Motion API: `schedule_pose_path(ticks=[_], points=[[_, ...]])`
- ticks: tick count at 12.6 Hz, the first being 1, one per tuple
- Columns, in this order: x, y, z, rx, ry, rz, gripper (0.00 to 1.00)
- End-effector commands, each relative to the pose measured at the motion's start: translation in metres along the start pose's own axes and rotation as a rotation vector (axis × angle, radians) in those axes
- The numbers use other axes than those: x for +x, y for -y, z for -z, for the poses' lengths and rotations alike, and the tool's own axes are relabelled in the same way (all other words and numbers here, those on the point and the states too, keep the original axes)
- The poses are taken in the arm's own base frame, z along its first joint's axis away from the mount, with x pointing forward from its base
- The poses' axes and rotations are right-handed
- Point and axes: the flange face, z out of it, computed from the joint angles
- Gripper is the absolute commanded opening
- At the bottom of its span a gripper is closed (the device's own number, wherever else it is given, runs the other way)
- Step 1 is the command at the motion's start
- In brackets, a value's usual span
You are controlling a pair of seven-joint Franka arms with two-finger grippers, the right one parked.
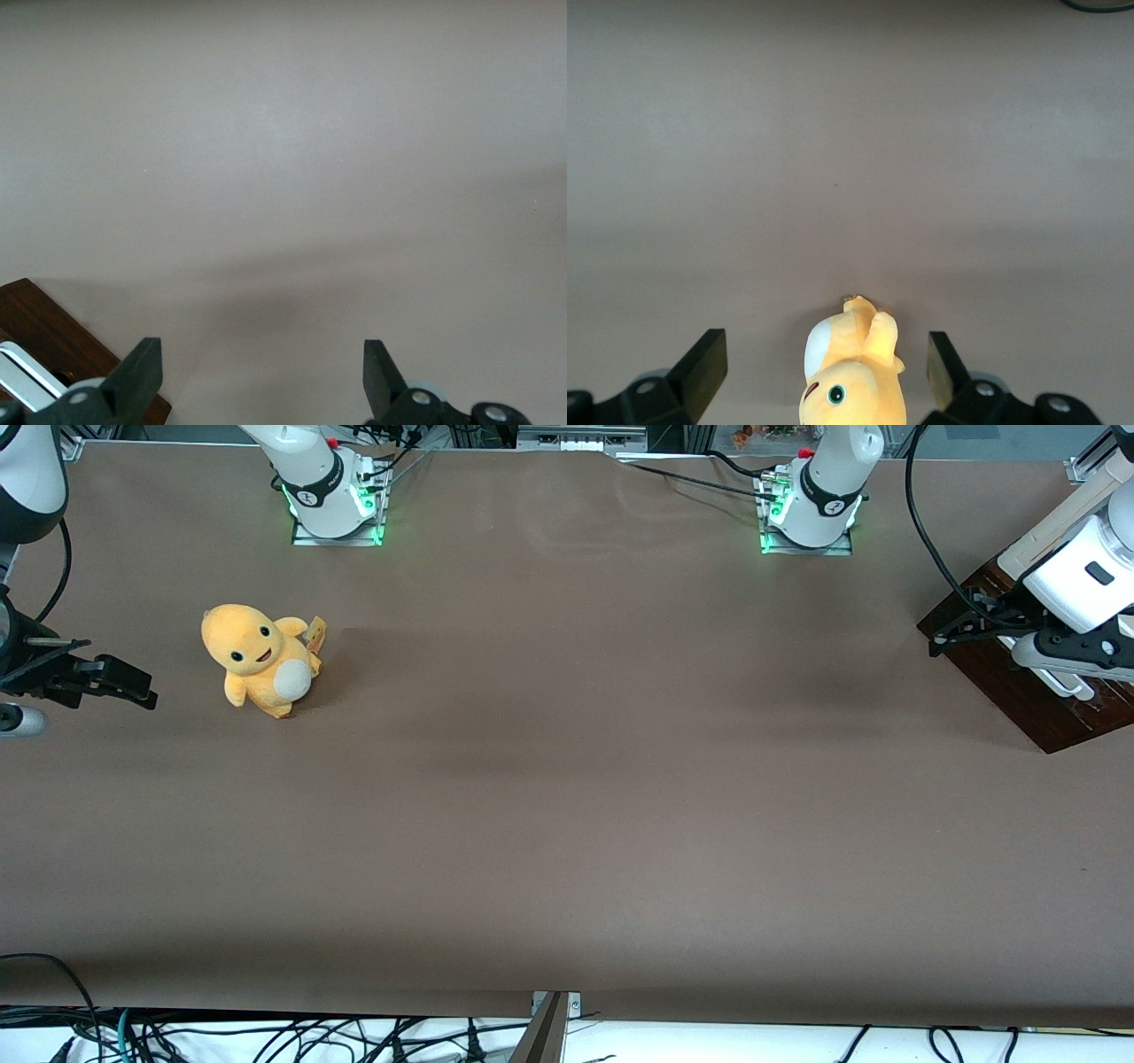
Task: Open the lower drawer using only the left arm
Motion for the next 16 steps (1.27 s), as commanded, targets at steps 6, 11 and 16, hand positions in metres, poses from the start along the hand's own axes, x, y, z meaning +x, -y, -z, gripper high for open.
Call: schedule_pose_path(ticks=[6,11,16], points=[[-0.0097,0.0006,-0.0014,-0.019,0.036,-0.008,1.00],[-0.0096,-0.0026,-0.0020,-0.018,0.041,-0.012,1.00],[-0.0101,-0.0027,-0.0023,-0.018,0.045,-0.011,1.00]])
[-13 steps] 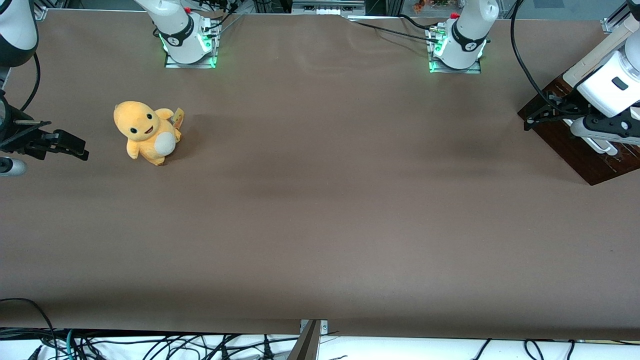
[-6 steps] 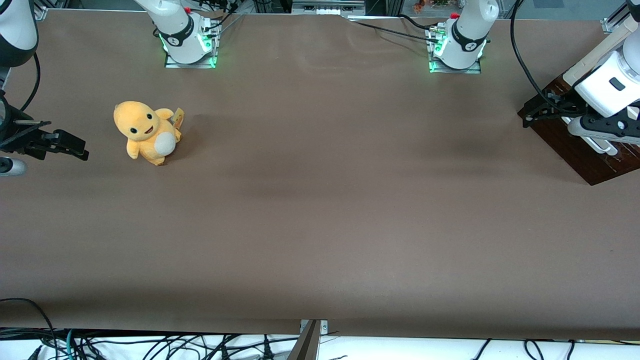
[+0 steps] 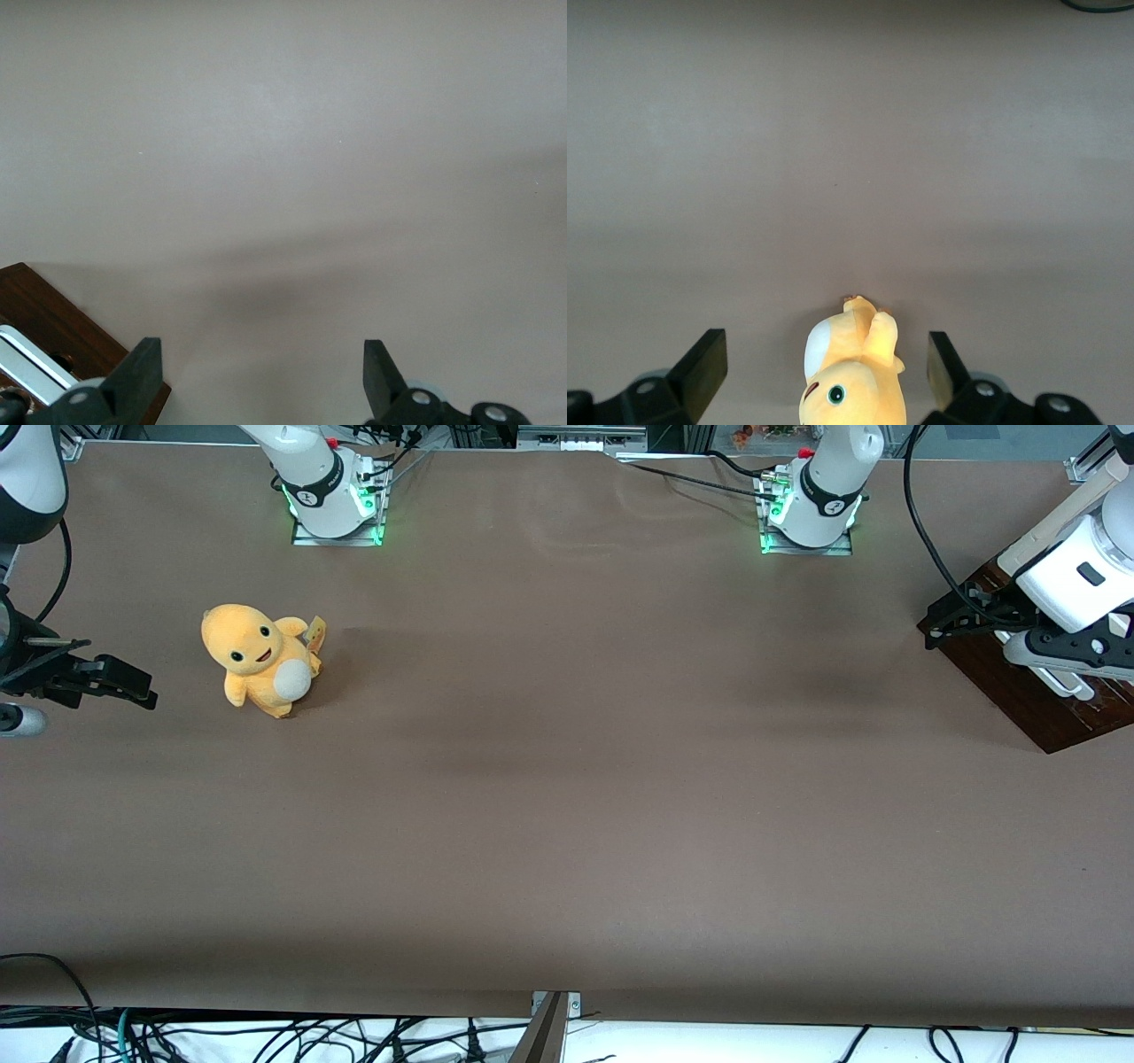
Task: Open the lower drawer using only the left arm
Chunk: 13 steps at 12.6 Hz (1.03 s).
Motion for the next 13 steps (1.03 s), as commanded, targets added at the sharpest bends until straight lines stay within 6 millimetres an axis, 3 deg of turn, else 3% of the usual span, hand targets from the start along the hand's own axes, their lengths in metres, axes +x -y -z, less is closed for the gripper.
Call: schedule_pose_path(ticks=[1,13], points=[[-0.0057,-0.0015,0.0014,-0.015,0.003,-0.009,1.00],[-0.0121,0.0065,-0.0028,-0.018,0.060,0.014,1.00]])
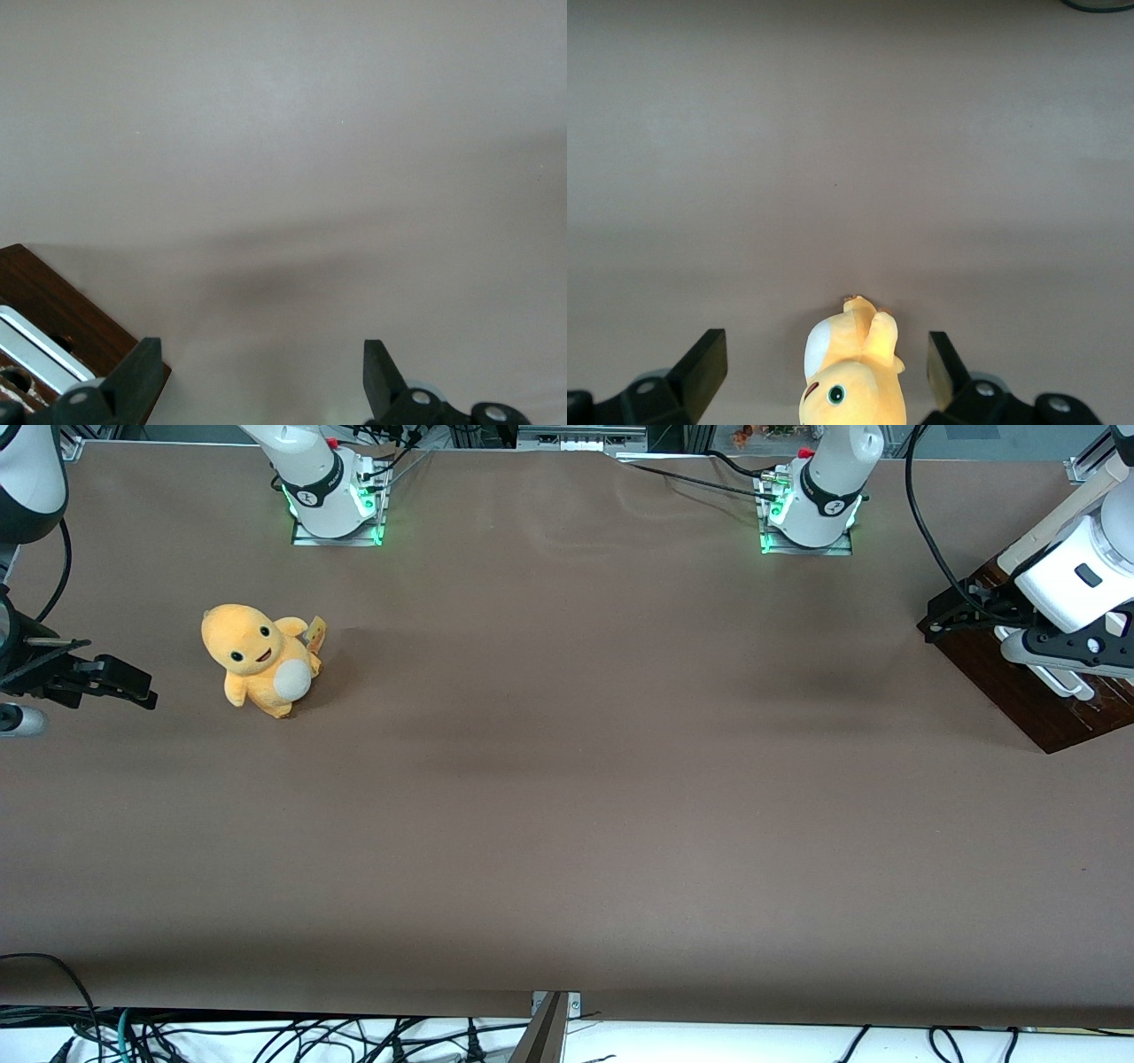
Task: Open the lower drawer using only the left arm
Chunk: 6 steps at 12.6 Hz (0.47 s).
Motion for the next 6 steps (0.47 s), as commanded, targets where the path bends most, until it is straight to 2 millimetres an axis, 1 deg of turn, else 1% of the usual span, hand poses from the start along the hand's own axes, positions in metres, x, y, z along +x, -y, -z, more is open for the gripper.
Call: schedule_pose_path(ticks=[1,3,4,6], points=[[-0.008,0.004,0.000,-0.007,0.025,0.009,1.00],[-0.008,0.012,-0.002,0.086,0.044,0.018,1.00],[-0.005,0.014,-0.009,0.120,0.060,0.035,1.00],[0.001,0.023,-0.030,0.181,0.122,0.106,1.00]])
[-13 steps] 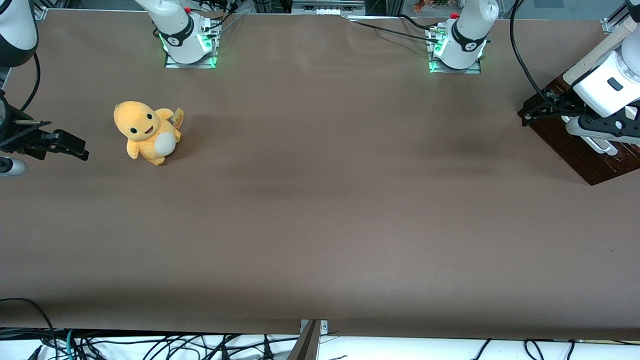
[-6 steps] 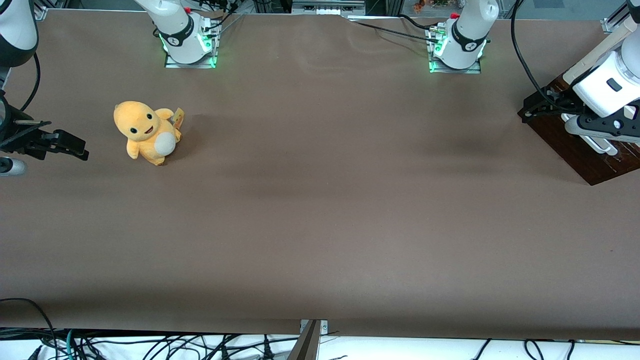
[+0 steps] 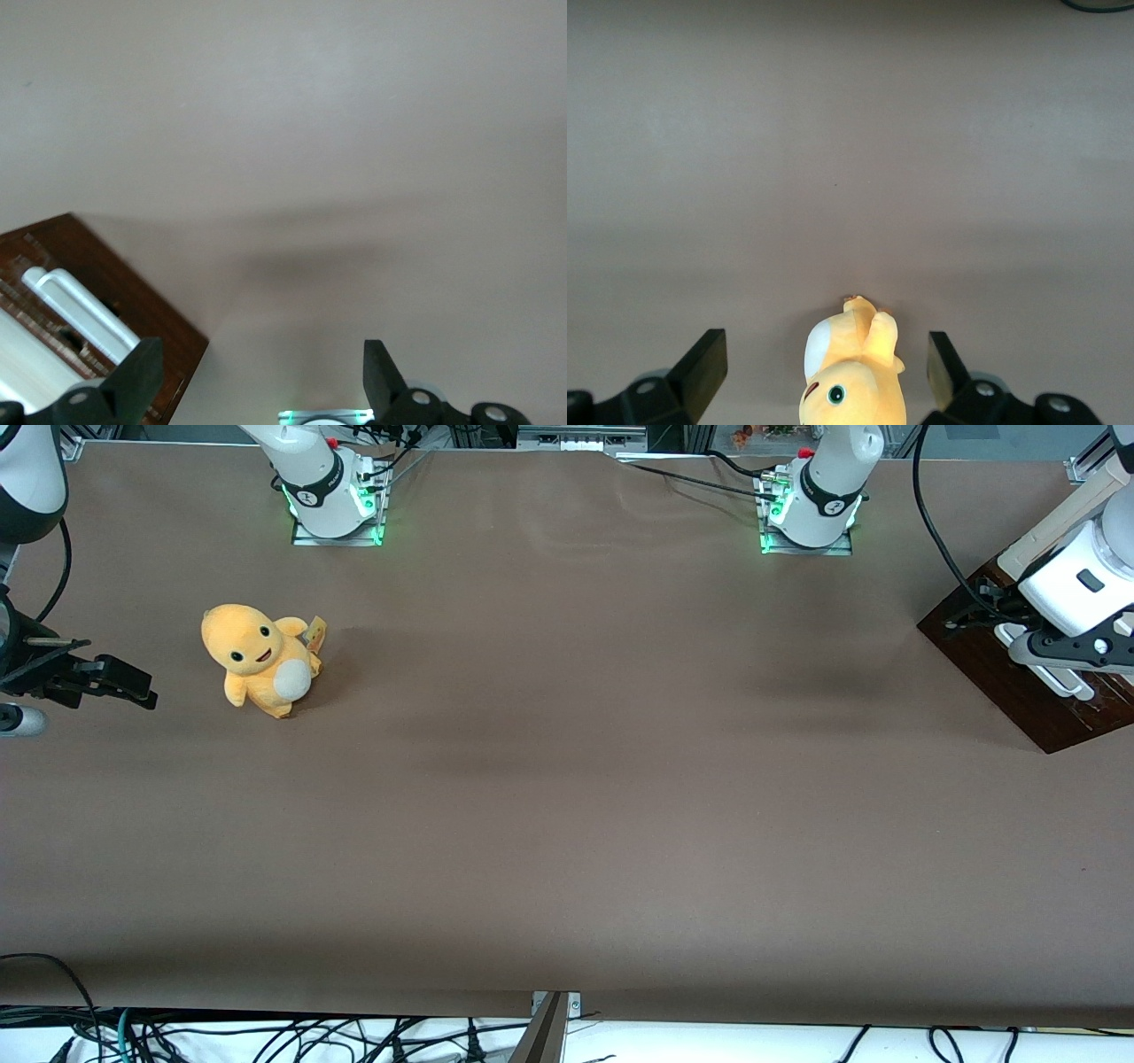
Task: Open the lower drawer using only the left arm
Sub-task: 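Swing the left gripper out and turn it toward the lower drawer handle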
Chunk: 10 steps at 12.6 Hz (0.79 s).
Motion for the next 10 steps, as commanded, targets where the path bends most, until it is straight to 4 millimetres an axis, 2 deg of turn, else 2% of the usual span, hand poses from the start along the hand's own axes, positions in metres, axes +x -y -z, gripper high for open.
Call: schedule_pose_path(ticks=[1,3,5,6,8,10], points=[[0.007,0.008,-0.025,0.119,0.082,0.098,1.00],[0.015,0.009,-0.041,0.225,0.127,0.179,1.00],[0.031,0.013,-0.067,0.335,0.155,0.266,1.00],[0.044,0.014,-0.089,0.406,0.178,0.312,1.00],[0.069,0.015,-0.146,0.543,0.244,0.371,1.00],[0.080,0.026,-0.203,0.715,0.349,0.420,1.00]])
